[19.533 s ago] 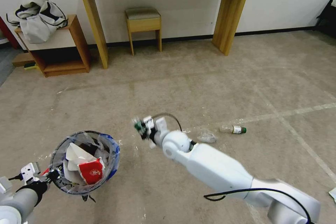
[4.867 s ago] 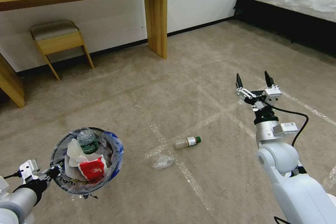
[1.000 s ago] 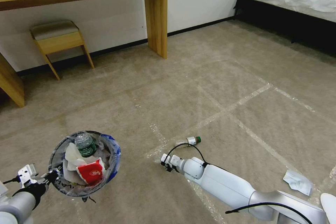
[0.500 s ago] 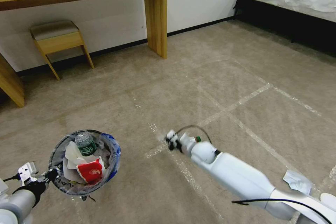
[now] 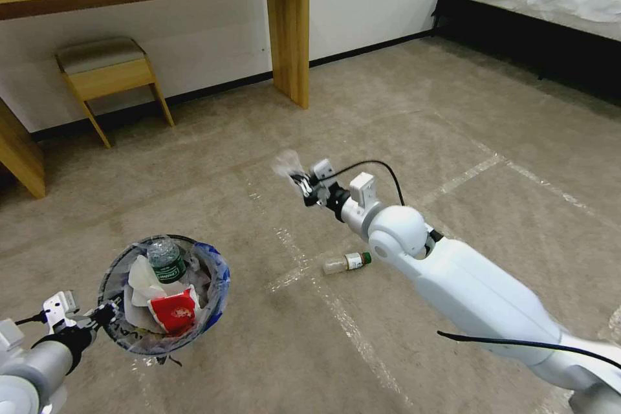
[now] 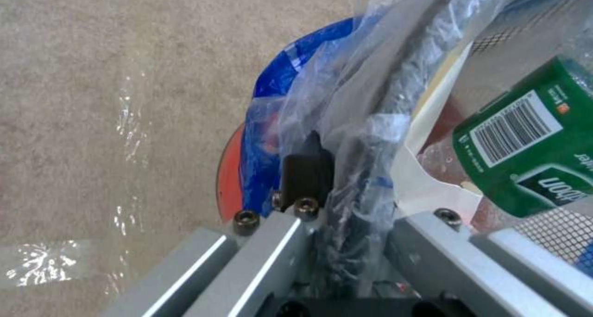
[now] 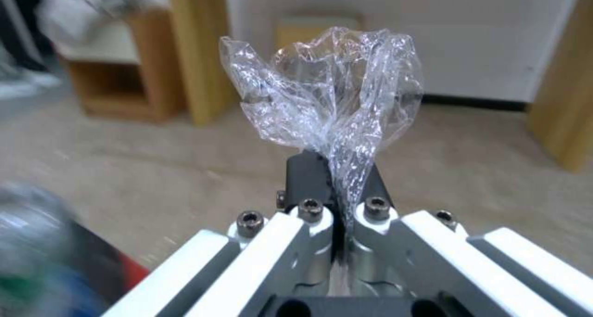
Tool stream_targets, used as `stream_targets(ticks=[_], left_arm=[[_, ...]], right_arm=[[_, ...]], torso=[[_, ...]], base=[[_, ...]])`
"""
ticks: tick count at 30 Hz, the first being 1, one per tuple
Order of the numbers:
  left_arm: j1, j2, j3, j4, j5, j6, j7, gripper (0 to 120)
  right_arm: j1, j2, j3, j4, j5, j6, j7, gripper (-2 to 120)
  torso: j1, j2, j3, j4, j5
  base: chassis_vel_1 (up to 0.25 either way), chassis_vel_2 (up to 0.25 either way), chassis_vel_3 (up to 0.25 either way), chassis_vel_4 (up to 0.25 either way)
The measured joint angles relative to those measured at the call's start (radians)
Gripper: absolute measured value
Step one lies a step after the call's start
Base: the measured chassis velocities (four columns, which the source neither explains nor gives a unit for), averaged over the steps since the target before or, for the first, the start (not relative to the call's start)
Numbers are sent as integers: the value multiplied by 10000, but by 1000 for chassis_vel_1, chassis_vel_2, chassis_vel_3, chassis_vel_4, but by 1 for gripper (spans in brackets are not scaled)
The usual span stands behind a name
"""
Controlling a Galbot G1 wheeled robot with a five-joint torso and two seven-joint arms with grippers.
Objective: Pick up the trash bin and place the garbage on the floor into it.
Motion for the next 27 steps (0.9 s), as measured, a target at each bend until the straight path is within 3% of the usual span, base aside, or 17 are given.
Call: stream_targets(ticks=[5,12,20,27], left_arm=[[17,11,8,-124,-24,12,-9,0],[-72,-62,108,-132,-4,23,-33,0],[-121,-87,145,-132,26,29,-35,0],[-144,-11,106,-141,-15,33,-35,0]], right_arm=[[1226,586,-638,959,1638,-633,917,0],[2264,1494,-1767,1104,3175,-1296,1947,0],[2673,2295,-3143,659,3629,-1637,2631,0],[2969,2531,-4203,-162,3498,-1677,2411,0]], torso=[[0,0,0,2,-1],[0,0,0,3,-2],[0,0,0,3,-2],[0,0,0,3,-1]], base=[[0,0,0,0],[0,0,0,0],[0,0,0,0],[0,0,0,0]])
